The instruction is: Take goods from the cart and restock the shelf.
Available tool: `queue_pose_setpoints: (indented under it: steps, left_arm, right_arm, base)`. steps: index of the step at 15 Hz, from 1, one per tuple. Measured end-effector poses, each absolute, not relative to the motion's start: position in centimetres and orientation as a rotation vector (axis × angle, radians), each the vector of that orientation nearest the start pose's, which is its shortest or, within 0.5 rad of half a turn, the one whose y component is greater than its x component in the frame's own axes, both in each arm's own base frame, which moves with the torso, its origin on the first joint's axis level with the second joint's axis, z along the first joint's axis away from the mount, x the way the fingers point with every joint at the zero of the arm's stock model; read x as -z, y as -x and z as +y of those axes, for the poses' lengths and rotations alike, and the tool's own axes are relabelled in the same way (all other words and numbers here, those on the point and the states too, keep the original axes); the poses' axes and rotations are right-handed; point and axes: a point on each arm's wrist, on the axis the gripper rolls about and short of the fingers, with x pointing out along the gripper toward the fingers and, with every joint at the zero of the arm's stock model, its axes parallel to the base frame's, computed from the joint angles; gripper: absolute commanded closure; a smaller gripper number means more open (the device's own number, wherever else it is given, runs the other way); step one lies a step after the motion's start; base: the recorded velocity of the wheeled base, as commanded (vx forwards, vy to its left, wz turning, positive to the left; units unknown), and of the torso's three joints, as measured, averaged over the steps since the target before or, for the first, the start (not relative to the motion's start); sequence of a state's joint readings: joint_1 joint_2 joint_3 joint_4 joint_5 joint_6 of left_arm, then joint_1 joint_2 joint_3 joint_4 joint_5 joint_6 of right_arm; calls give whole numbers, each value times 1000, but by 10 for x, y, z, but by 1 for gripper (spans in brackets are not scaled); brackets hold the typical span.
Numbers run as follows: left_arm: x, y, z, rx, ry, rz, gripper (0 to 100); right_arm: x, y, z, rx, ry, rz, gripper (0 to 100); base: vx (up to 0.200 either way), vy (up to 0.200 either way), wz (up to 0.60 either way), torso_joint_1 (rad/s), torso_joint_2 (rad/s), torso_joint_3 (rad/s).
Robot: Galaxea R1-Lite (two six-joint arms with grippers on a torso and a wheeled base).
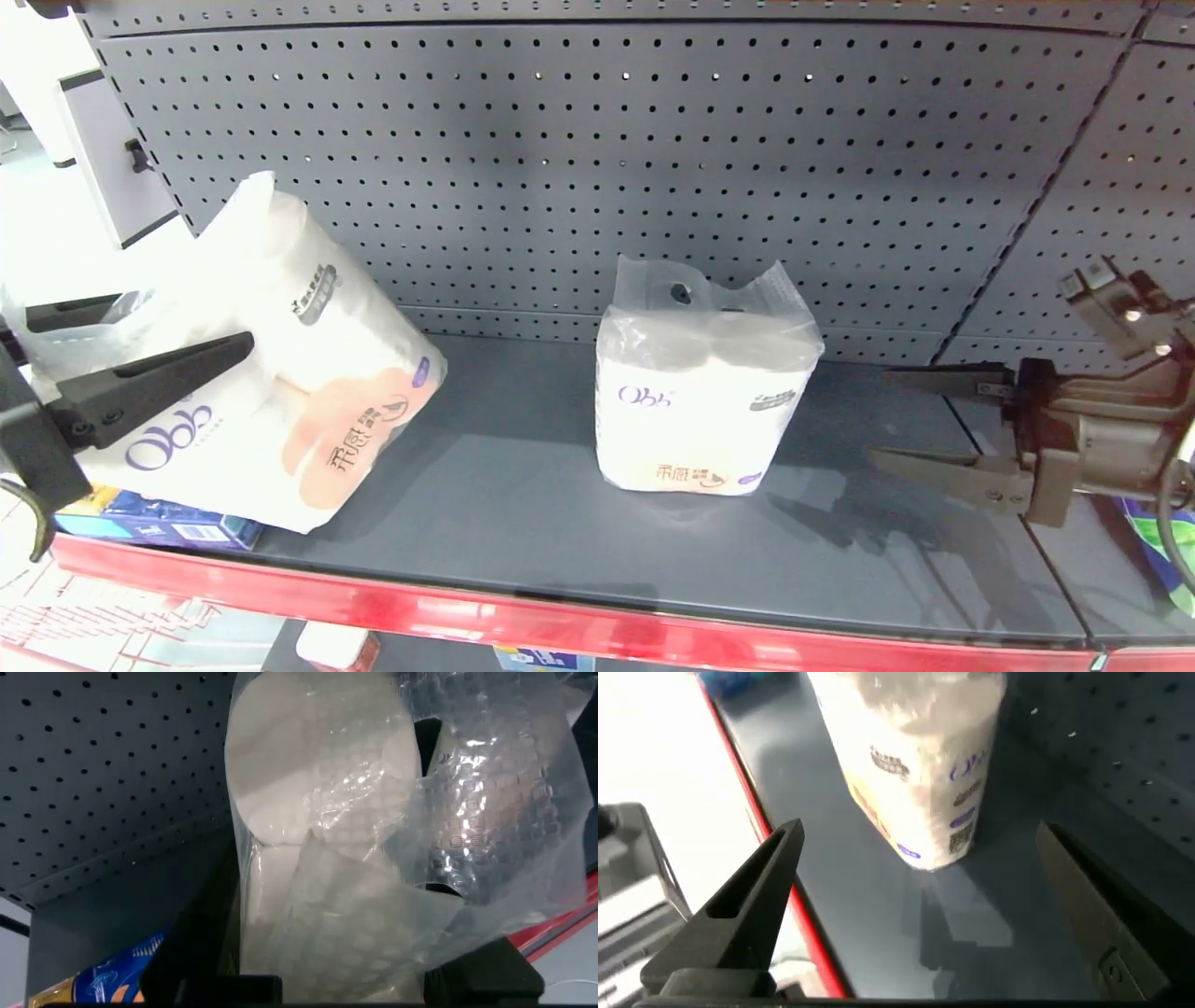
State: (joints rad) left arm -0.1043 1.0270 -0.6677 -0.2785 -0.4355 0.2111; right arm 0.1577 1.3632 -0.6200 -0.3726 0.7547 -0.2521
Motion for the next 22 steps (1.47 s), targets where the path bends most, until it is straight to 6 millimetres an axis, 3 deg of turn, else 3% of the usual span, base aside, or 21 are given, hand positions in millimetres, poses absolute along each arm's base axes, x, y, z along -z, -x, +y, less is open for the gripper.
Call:
queue_pose_setpoints:
  steps: [7, 18, 22]
  left_arm:
    - [-255, -139, -24, 530, -201, 42, 100]
    - [-253, -143, -26, 533, -200, 60, 100]
    - [-252, -143, -26, 523, -201, 63, 100]
  right_arm:
    - [-188, -236, 56, -1055, 146, 243, 0]
    - [-183, -288, 89, -1163, 198, 211, 0]
    - [-183, -297, 109, -1213, 207, 200, 0]
  base:
    - [0, 0, 0, 0, 0, 0]
    - [0, 0, 0, 0, 0, 0]
    - [0, 0, 0, 0, 0, 0]
